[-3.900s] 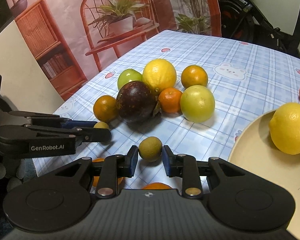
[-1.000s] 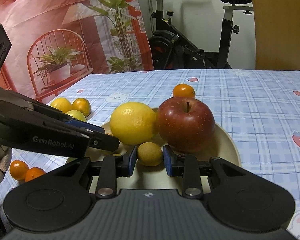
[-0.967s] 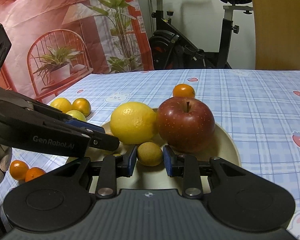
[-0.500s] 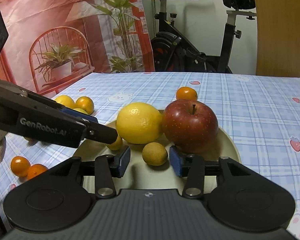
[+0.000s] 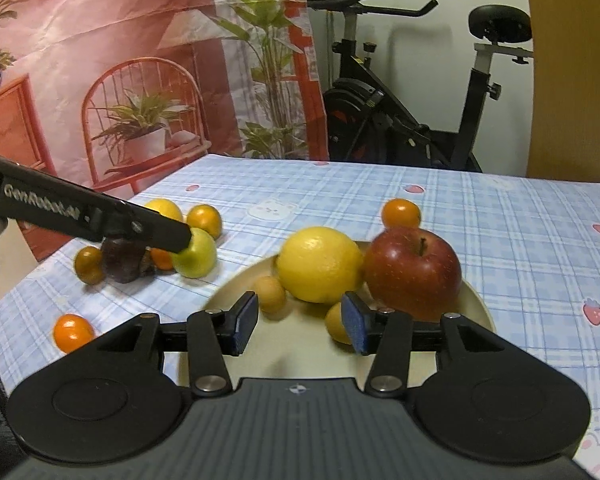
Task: Organize fruits
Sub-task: 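Open the right gripper and lift away from the small fruit, then move the right tool back to the cluster over the dark purple mangosteen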
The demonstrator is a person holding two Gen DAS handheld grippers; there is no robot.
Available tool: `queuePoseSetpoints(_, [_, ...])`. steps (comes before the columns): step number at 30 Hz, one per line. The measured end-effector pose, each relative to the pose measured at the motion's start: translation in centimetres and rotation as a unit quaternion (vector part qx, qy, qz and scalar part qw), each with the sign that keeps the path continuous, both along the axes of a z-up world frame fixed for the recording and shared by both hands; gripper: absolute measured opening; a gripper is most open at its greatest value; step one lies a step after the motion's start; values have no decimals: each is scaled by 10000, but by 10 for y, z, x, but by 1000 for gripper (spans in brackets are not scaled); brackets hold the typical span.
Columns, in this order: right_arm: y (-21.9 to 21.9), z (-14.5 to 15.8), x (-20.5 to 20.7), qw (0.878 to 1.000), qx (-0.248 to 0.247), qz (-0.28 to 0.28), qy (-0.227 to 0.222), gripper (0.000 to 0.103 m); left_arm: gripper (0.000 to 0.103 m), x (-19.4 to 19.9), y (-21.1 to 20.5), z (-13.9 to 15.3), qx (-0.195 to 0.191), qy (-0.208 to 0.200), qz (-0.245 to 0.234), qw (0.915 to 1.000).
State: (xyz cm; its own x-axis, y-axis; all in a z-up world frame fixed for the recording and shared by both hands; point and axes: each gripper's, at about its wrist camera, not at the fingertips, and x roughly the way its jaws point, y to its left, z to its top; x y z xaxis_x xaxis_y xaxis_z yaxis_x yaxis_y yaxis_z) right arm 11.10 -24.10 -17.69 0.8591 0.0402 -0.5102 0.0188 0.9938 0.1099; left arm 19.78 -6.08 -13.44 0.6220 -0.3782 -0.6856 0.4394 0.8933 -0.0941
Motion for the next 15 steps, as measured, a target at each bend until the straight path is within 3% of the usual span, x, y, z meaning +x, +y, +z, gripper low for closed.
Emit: queuePoseSetpoints(15, [39, 8, 2, 9982, -26, 599, 0, 49, 44, -22, 85, 11, -217, -9, 723, 9971])
